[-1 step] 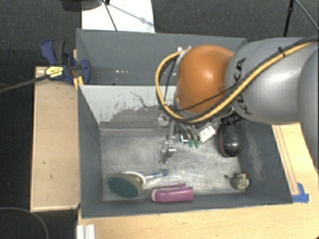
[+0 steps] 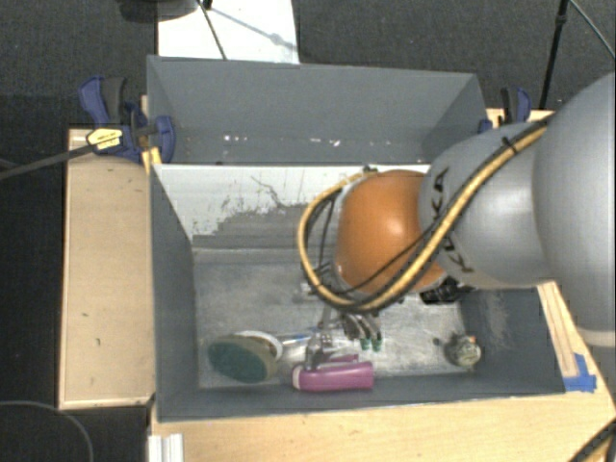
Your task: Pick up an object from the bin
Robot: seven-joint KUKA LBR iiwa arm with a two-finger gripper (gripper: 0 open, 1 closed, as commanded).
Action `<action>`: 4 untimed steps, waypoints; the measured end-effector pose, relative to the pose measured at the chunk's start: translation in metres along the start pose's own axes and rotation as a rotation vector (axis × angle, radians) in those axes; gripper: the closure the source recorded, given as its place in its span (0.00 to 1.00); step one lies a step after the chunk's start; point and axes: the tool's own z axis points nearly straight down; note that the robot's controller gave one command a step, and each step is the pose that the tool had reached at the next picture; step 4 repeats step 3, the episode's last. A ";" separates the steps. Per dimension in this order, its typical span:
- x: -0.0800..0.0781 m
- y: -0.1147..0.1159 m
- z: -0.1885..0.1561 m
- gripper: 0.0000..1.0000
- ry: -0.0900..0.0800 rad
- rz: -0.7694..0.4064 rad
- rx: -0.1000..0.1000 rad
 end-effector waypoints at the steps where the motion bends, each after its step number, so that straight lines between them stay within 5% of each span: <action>1: -0.014 0.000 0.039 0.00 -0.030 -0.112 -0.006; 2: -0.007 -0.001 0.042 1.00 -0.005 -0.110 -0.002; 3: 0.000 0.001 -0.134 1.00 0.002 -0.282 0.001; 4: 0.000 0.001 -0.134 1.00 0.002 -0.282 0.001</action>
Offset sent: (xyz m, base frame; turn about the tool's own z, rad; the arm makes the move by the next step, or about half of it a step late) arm 0.0026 -0.0017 -0.0459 -0.1167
